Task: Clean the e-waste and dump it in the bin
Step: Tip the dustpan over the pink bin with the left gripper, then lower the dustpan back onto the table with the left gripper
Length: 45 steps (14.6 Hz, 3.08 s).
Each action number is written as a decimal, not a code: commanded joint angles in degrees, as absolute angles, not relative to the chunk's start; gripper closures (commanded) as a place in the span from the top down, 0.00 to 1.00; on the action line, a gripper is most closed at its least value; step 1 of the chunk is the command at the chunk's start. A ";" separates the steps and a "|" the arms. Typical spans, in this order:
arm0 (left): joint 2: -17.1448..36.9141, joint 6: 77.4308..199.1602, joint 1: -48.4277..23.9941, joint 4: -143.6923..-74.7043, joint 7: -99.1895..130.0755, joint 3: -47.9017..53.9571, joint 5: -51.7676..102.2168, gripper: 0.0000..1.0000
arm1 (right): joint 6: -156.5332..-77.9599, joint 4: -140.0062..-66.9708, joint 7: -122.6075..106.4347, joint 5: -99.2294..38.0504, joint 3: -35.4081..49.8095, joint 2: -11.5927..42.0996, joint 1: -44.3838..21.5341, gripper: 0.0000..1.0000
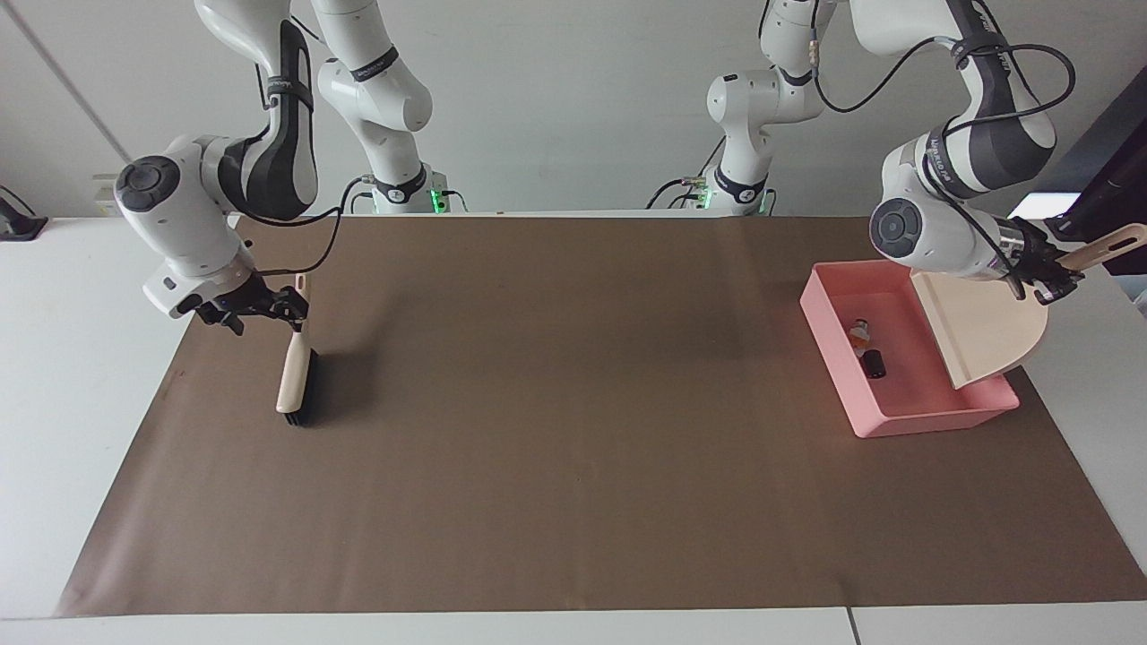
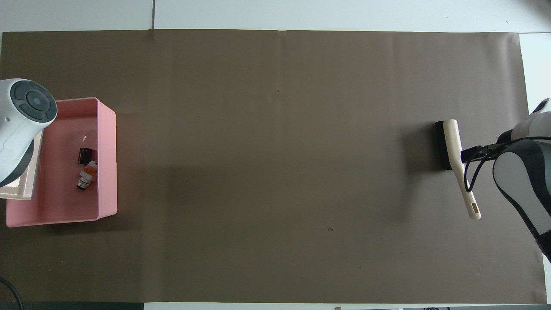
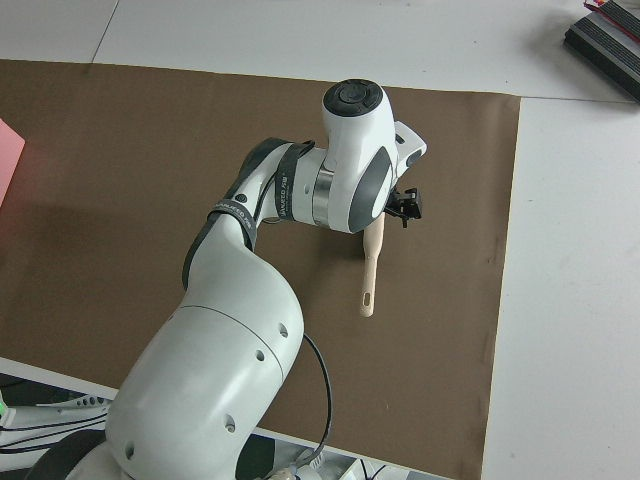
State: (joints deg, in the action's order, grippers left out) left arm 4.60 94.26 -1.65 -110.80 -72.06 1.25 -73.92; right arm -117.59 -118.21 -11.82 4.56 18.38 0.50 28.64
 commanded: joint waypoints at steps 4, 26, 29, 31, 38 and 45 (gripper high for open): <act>2.46 86.84 -6.06 -111.28 -72.24 0.97 -81.30 0.00 | -109.72 -110.68 5.50 4.93 19.69 -4.48 24.62 1.00; 1.14 97.89 -23.28 -113.71 -61.01 2.37 -28.83 0.00 | -84.73 -88.50 12.13 1.05 -6.42 -1.14 -2.64 1.00; 1.23 107.28 -26.09 -119.86 -58.97 2.46 -28.83 0.01 | -84.46 -88.59 12.13 1.05 -6.42 -1.14 -2.64 1.00; 2.19 110.21 -26.89 -121.64 -58.80 2.46 -28.65 0.01 | -84.29 -88.59 12.13 1.05 -6.50 -1.14 -2.64 1.00; 7.82 113.64 -28.83 -121.64 -56.60 2.29 -25.14 0.01 | -83.06 -87.72 8.61 1.05 -6.24 0.17 -2.81 1.00; 6.33 110.75 -28.39 -120.76 -54.15 2.20 -25.14 0.65 | -83.93 -87.71 14.15 -1.93 -4.40 0.09 -2.81 1.00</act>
